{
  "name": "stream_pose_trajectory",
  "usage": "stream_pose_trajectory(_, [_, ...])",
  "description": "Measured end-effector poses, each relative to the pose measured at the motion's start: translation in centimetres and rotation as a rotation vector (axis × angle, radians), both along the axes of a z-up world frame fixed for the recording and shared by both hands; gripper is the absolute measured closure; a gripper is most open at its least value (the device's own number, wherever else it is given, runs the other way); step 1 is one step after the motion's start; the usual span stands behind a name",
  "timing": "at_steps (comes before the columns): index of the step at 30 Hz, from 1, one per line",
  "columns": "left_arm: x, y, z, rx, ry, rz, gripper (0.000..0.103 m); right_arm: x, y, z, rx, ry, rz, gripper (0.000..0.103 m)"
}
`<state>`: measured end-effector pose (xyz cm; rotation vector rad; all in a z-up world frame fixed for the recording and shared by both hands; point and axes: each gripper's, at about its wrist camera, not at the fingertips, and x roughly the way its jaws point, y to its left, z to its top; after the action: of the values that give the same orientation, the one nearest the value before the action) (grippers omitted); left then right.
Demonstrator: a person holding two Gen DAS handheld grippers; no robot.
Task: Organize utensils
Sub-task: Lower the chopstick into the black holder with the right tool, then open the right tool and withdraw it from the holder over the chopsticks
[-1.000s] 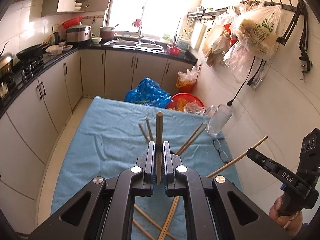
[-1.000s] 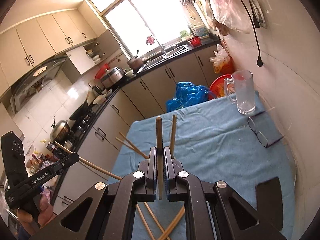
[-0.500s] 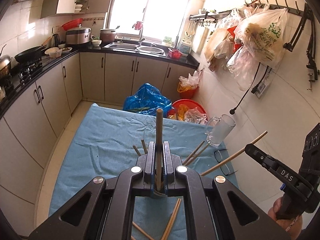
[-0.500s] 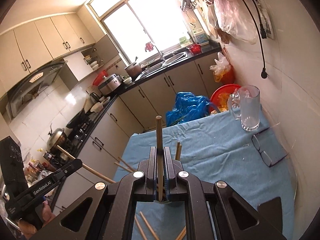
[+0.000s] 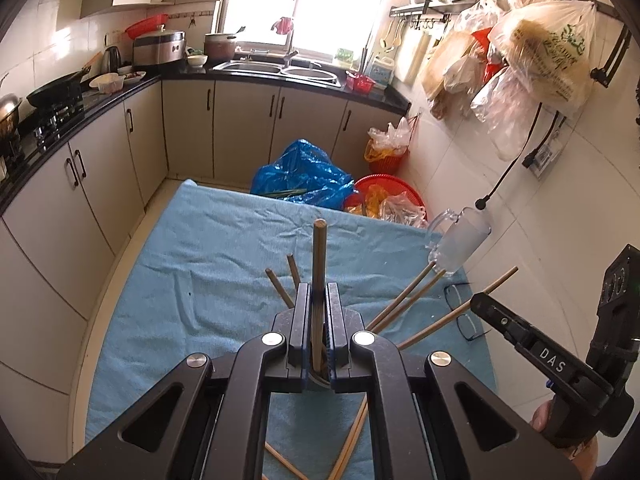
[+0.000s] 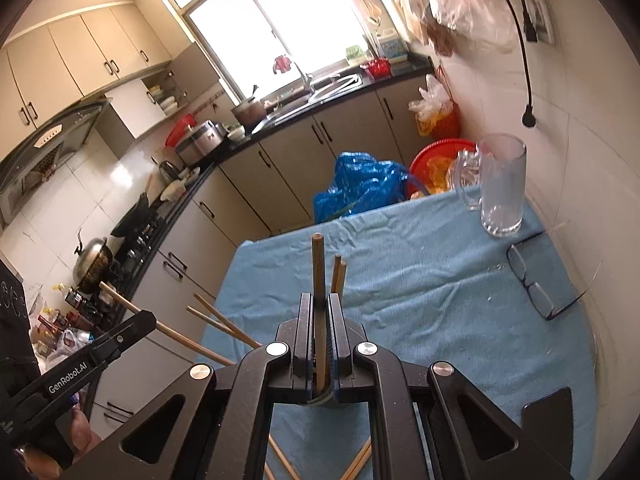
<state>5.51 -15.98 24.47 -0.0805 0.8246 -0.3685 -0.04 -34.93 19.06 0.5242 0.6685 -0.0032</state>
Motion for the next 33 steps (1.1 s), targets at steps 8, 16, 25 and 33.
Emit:
stream_pose_trajectory(8, [0.9,0.3,-2.0,0.016,0.034,0.015,0.097,1.2,0.7,-2.5,0.005,0.061,0.025,0.096])
stream_pose_trajectory(16, [1.3,0.7,-2.7,0.017,0.045,0.027,0.097,1.8,0.9,-3.3,0.006,0.085,0.031,0.095])
stream_pose_trajectory(25, [0.7,1.5,-1.6,-0.019,0.017,0.049,0.079,1.0,0.4,-2.6,0.025,0.089,0.023,0.061])
stream_pose_trajectory(33, [-2.3,4.6,1.1,-0.037,-0.108,0.143,0.019,-3.3,-1.5,-0.5,-0.088,0.048,-0.101,0.000])
